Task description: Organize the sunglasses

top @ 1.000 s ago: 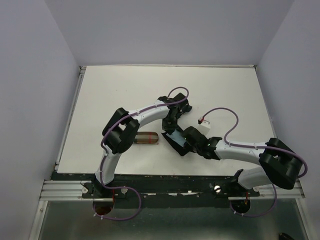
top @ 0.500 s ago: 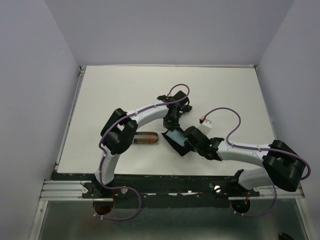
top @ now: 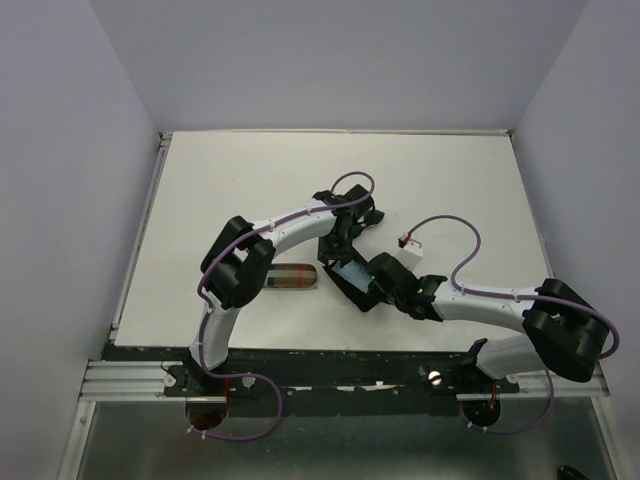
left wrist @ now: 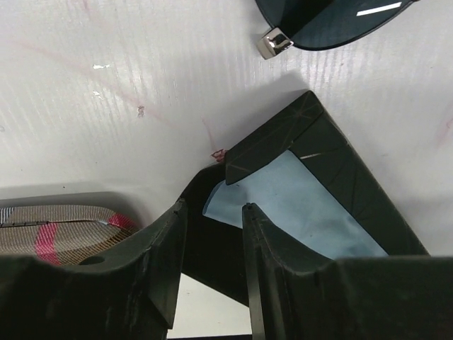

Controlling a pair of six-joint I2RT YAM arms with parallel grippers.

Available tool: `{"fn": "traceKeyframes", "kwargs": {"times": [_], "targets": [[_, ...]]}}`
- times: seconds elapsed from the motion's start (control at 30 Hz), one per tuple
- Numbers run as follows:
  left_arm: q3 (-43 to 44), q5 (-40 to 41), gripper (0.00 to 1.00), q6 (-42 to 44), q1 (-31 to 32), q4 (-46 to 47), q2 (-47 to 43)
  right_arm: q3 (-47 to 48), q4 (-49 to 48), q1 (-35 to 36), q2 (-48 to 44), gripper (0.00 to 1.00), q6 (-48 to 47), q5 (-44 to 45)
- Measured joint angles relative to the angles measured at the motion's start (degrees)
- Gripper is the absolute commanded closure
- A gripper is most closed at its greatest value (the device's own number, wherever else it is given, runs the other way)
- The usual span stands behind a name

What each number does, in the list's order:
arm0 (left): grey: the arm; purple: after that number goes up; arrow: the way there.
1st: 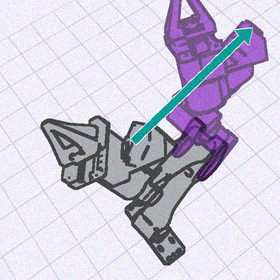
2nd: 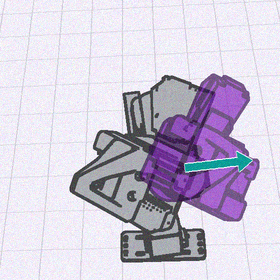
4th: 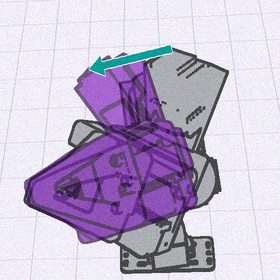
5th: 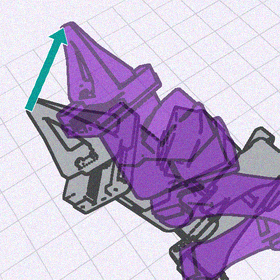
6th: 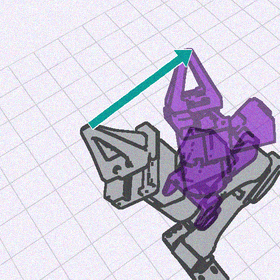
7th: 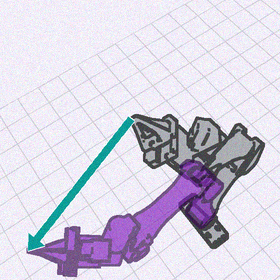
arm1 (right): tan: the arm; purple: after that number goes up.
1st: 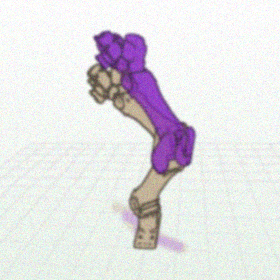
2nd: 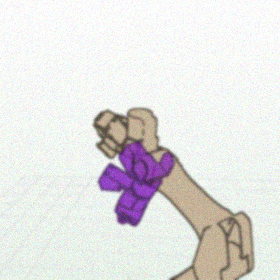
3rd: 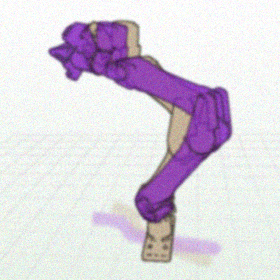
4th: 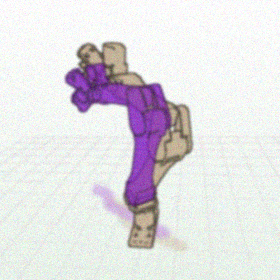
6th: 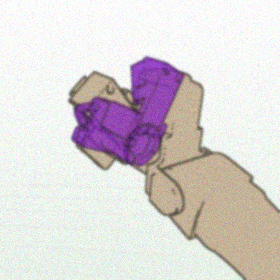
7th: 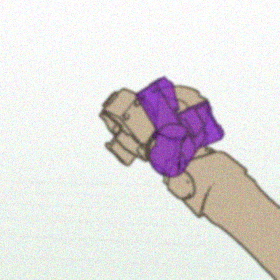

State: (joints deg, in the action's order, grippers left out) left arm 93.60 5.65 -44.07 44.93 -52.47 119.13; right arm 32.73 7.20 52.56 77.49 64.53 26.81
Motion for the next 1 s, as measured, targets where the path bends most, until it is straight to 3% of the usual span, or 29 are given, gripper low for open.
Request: {"fn": "traceKeyframes", "kwargs": {"times": [0.2, 0.6, 1.0], "targets": [[-2.3, -2.7, 0.55, 0.0, -0.4, 1.8, -0.1, 0.0, 0.0, 0.0, 1.2, 0.99, 0.0, 0.0], [-4.0, -7.0, 0.71, -0.2, -0.7, 4.9, -0.8, 0.0, -0.1, 0.0, 1.7, 0.99, 0.0, 0.0], [-3.5, -7.6, 0.76, -1.0, -0.6, 4.6, -0.2, -0.6, -0.4, 0.0, 2.1, 0.99, 0.0, 0.0]]}}
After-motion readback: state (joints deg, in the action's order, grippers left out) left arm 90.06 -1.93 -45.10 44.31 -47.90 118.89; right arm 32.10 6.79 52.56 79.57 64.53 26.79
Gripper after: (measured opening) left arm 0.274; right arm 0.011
